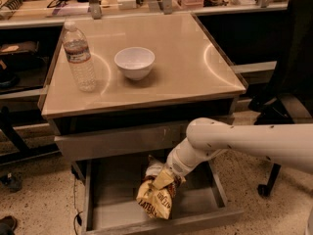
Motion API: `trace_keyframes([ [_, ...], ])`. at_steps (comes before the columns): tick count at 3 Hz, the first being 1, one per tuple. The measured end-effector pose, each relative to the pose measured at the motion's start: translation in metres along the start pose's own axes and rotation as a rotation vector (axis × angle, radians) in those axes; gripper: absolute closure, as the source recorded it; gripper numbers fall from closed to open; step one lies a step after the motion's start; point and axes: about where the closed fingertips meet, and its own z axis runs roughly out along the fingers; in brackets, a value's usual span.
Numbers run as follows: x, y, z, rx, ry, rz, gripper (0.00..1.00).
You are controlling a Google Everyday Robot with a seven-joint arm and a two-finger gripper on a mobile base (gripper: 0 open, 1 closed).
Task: Place brown chip bag into middle drawer
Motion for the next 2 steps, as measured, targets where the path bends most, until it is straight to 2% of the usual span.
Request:
trace_keyframes([
  [2,-0.003,0.015,0.04,-0.029,-0.038,0.05,1.0],
])
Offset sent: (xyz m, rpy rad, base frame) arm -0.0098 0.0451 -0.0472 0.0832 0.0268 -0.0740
